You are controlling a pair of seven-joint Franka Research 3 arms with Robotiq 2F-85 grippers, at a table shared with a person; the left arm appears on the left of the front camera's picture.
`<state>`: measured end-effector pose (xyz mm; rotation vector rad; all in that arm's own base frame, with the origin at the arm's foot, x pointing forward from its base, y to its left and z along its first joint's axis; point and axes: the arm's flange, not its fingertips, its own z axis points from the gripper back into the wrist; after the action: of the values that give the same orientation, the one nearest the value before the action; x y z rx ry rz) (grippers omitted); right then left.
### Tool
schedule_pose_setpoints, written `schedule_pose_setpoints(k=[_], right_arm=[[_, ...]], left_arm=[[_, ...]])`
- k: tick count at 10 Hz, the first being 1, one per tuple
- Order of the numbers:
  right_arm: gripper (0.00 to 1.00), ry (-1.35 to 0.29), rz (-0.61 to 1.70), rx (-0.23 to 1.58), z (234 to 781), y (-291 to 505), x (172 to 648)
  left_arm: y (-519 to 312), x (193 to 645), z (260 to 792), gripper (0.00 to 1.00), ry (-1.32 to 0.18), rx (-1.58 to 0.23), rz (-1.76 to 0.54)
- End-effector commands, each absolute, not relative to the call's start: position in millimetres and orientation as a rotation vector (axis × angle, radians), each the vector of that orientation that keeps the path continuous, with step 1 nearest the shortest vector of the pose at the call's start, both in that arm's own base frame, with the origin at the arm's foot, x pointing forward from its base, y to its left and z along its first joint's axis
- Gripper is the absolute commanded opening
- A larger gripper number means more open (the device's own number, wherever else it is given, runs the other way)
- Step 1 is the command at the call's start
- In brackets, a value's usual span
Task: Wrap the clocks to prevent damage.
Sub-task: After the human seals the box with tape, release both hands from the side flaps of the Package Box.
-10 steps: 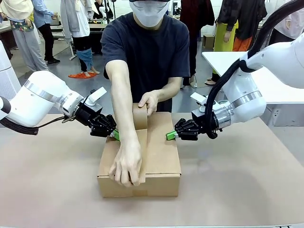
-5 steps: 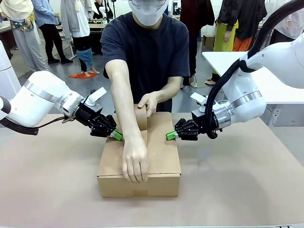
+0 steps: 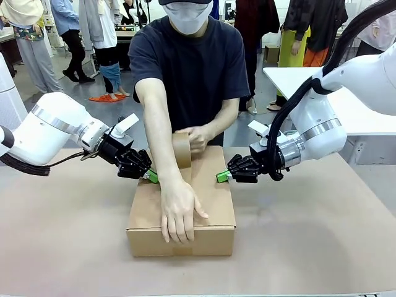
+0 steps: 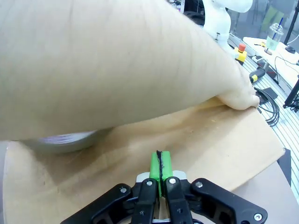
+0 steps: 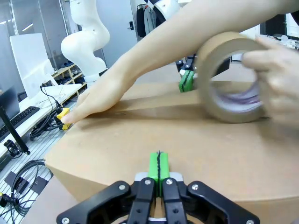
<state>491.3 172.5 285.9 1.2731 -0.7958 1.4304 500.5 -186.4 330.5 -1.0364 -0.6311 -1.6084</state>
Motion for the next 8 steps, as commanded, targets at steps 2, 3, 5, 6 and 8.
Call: schedule_pose_setpoints(k=[2,3,5,6,8], right_arm=[[0.01,-0.791,1.422,1.269,283.0,173.3,491.3],[0.01,-0.791,1.422,1.269,283.0,173.3,491.3],[0.01,-0.791,1.422,1.269,283.0,173.3,491.3],[0.01,-0.791,1.422,1.269,283.0,173.3,491.3],[0.01,-0.791,1.422,1.269,283.0,173.3,491.3]], left_arm=[[-187.4,502.1,327.3,0.0,-0.626,-1.039,-1.608],[-187.4,502.1,327.3,0.0,-0.626,-1.039,-1.608],[-187.4,502.1,327.3,0.0,-0.626,-1.039,-1.608],[-187.4,502.1,327.3,0.0,-0.626,-1.039,-1.608],[-187.4,502.1,327.3,0.0,-0.626,-1.039,-1.608]])
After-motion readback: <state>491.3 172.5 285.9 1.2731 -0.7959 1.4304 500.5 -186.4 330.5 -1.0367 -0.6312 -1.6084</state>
